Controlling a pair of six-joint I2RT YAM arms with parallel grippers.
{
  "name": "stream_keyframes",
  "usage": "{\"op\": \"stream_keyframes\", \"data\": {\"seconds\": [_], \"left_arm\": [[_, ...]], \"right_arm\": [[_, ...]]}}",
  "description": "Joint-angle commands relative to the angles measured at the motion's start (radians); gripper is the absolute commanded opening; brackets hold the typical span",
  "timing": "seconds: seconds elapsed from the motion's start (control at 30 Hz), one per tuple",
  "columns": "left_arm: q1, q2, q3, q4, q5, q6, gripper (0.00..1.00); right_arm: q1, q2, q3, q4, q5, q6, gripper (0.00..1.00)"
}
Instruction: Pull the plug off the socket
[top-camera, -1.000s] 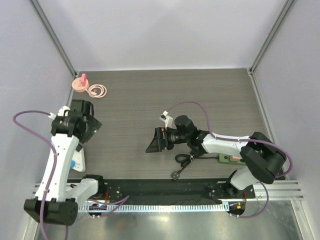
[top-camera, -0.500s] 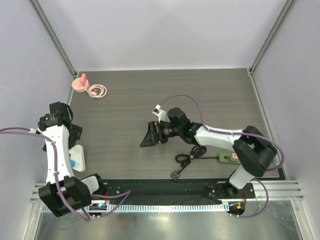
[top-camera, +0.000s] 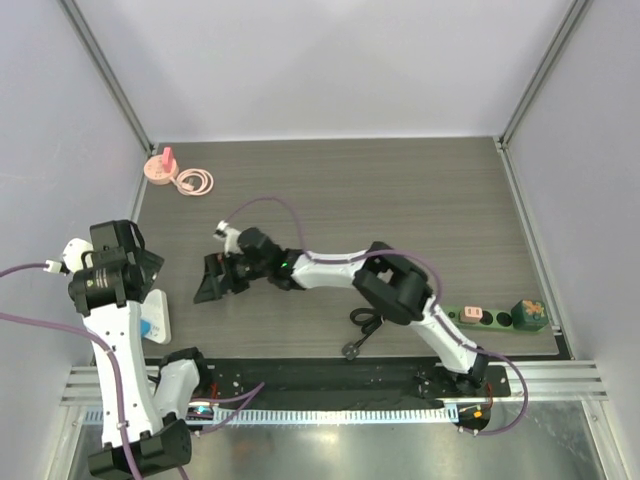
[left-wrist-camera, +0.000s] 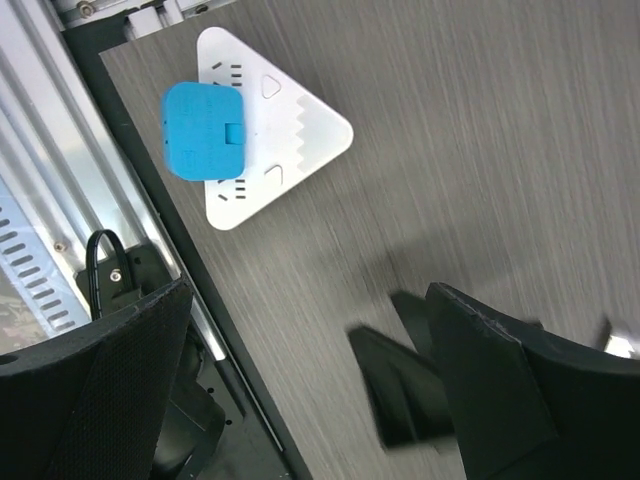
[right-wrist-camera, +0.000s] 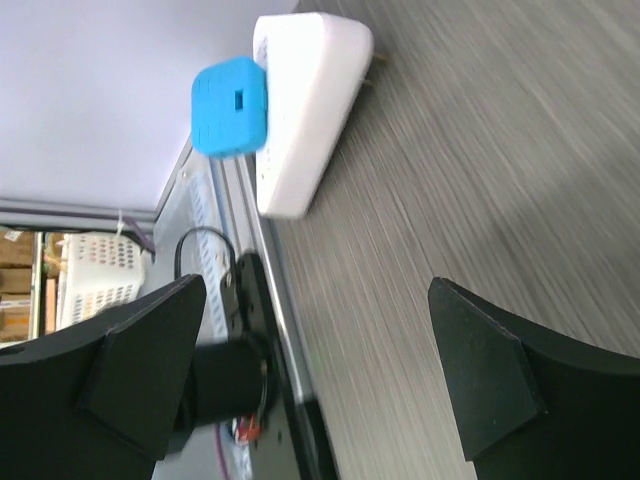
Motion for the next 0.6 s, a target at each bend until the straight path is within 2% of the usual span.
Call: {"op": "stream_keyframes", "data": {"seconds": [0.0,0.2,0.3,0.4,0.57], "left_arm": [[-0.022,-0.039,0.013,0.023,0.011,-0.002,1.00],[-0.068,-0.012,0.057,0.012,0.034,-0.016,1.00],[-0.082,0.001,0.094,-0.005,0.029,-0.023,1.00],[-0.088,0.007,0.126,-0.020,0.031,-0.026,1.00],[-0.090,-0.004,0.123,-0.019,0.042,-0.026,1.00]], "right_arm": [[0.060,0.123,0.234,-0.069,0.081,-0.016,1.00],[0.101,0.333,0.533,-0.165,0.129,-0.006,1.00],[0.105,0.414,0.691,-0.230,0.129,0.026,0.95],[0.107,0.486,0.768,-0.236,0.124,0.072,0.90],[0.108,0.510,0.779,-0.232,0.161,0.094,0.84]]}}
